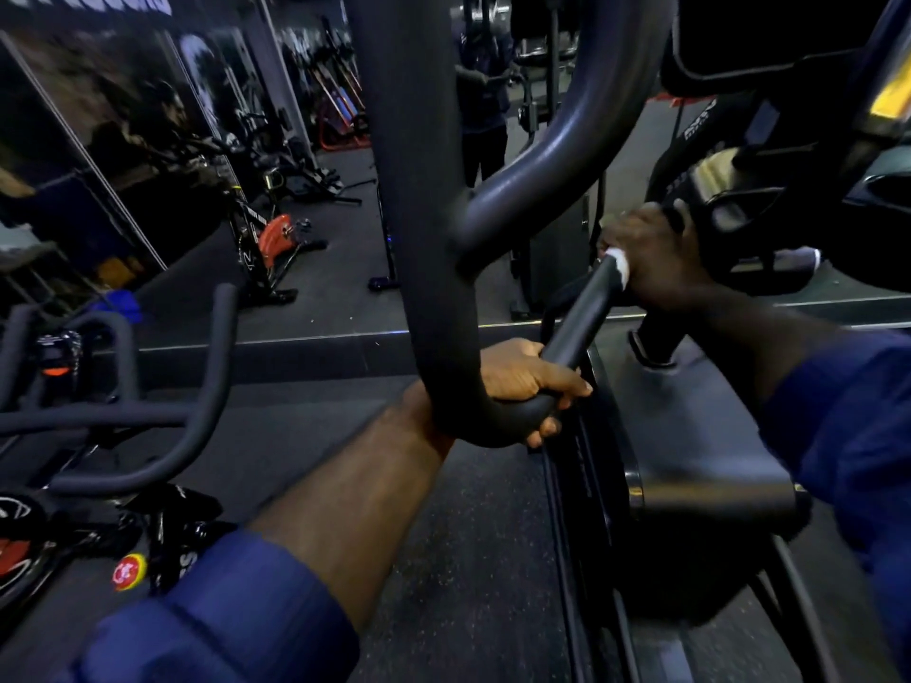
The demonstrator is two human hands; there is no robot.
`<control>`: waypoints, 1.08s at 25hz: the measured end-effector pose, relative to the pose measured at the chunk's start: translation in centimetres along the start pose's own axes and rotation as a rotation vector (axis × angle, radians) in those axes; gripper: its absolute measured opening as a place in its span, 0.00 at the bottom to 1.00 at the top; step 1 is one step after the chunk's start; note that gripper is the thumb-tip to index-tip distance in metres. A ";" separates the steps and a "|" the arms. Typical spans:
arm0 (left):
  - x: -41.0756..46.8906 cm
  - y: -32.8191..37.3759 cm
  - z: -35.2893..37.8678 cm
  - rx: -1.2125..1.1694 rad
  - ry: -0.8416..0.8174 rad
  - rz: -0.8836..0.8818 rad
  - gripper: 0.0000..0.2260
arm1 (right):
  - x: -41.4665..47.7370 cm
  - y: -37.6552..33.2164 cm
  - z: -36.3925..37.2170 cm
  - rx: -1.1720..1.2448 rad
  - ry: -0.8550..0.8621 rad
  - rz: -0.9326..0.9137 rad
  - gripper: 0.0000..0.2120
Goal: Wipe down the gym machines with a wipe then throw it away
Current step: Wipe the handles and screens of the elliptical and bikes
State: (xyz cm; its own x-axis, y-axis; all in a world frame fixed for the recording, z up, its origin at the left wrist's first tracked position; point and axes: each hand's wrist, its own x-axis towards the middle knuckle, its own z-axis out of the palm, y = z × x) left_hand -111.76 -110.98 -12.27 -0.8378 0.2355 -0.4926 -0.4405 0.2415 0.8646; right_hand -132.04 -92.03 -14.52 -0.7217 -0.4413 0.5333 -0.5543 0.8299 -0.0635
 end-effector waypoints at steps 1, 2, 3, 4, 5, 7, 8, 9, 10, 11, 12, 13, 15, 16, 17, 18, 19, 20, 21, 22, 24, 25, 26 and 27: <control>-0.1 0.0 0.0 -0.006 -0.012 0.009 0.09 | 0.4 0.2 0.1 0.007 -0.017 0.037 0.06; -0.4 0.2 0.3 0.022 -0.023 0.019 0.09 | 0.6 0.3 0.4 0.006 -0.013 0.050 0.07; -0.1 0.2 0.3 0.026 -0.003 0.028 0.08 | 0.4 0.1 0.5 -0.003 0.000 0.042 0.09; -0.4 0.1 0.6 0.011 -0.007 0.043 0.08 | -0.2 -0.1 0.5 -0.018 0.009 0.027 0.11; -0.3 -0.4 0.3 -0.013 0.012 0.050 0.07 | -0.9 -0.7 0.5 -0.022 0.013 0.007 0.14; 2.9 -3.5 -2.5 -0.141 0.168 0.037 0.07 | -3.3 -3.0 0.5 0.060 0.029 -0.035 0.17; 3.6 -4.9 -3.5 -0.228 0.279 0.021 0.13 | -4.8 -4.4 0.6 0.131 0.070 -0.052 0.15; 2.7 -5.1 -3.5 -0.188 0.348 0.014 0.17 | -6.4 -6.1 0.5 0.197 0.126 -0.072 0.12; 2.0 -5.2 -3.7 -0.193 0.342 0.040 0.14 | -7.9 -7.7 0.6 0.242 0.176 -0.090 0.08; 0.1 -4.6 -3.3 -0.138 0.375 0.066 0.11 | -9.3 -9.4 0.5 0.257 0.214 -0.104 0.06; -1.0 -4.0 -2.9 -0.160 0.291 0.114 0.18 | -10.1 -10.7 0.5 0.253 0.223 -0.103 0.06; -2.4 -2.9 -2.0 -0.098 0.240 0.206 0.21 | -10.8 -11.7 0.5 0.223 0.222 -0.095 0.07; -3.4 -1.0 -1.1 -0.143 0.205 0.271 0.17 | -11.6 -13.4 -0.2 0.145 0.186 -0.053 0.12; -2.8 -0.2 -1.5 -0.269 0.258 0.284 0.14 | -12.0 -14.4 -0.8 0.126 0.140 -0.026 0.17; -3.2 -0.1 -2.0 -0.315 0.210 0.337 0.13 | -12.6 -15.4 -1.5 0.128 0.088 -0.012 0.21; -3.9 0.0 -2.6 -0.360 0.220 0.352 0.12 | -13.4 -16.3 -2.1 0.150 0.035 -0.002 0.24; -4.2 0.3 -2.8 -0.437 0.172 0.385 0.11 | -14.1 -17.2 -2.8 0.185 0.004 0.008 0.26; -4.5 0.4 -3.0 -0.452 0.114 0.421 0.11 | -14.8 -18.2 -3.4 0.235 -0.003 0.040 0.27; -5.2 0.6 -3.0 -0.436 0.062 0.450 0.11 | -15.3 -19.4 -4.2 0.305 0.016 0.086 0.27; -5.9 0.6 -3.0 -0.413 0.032 0.460 0.13 | -15.5 -20.8 -5.0 0.386 0.055 0.154 0.25; -7.1 0.5 -3.4 -0.442 -0.016 0.455 0.20 | -15.8 -23.2 -5.9 0.518 0.114 0.314 0.16; -8.1 0.6 -3.5 -0.472 -0.045 0.465 0.23 | -15.7 -24.3 -6.2 0.564 0.096 0.400 0.13; -8.9 0.8 -3.6 -0.501 -0.080 0.467 0.26 | -15.7 -25.4 -6.6 0.623 0.071 0.494 0.12; -9.9 0.9 -3.7 -0.500 -0.110 0.486 0.29 | -15.5 -26.3 -7.2 0.724 0.079 0.567 0.11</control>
State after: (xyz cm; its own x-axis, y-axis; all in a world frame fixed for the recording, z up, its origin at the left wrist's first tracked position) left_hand -105.07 -116.53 -6.22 -0.9513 0.3073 -0.0232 -0.1421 -0.3707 0.9178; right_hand -103.28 -104.60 -15.03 -0.9487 0.0129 0.3158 -0.2698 0.4873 -0.8305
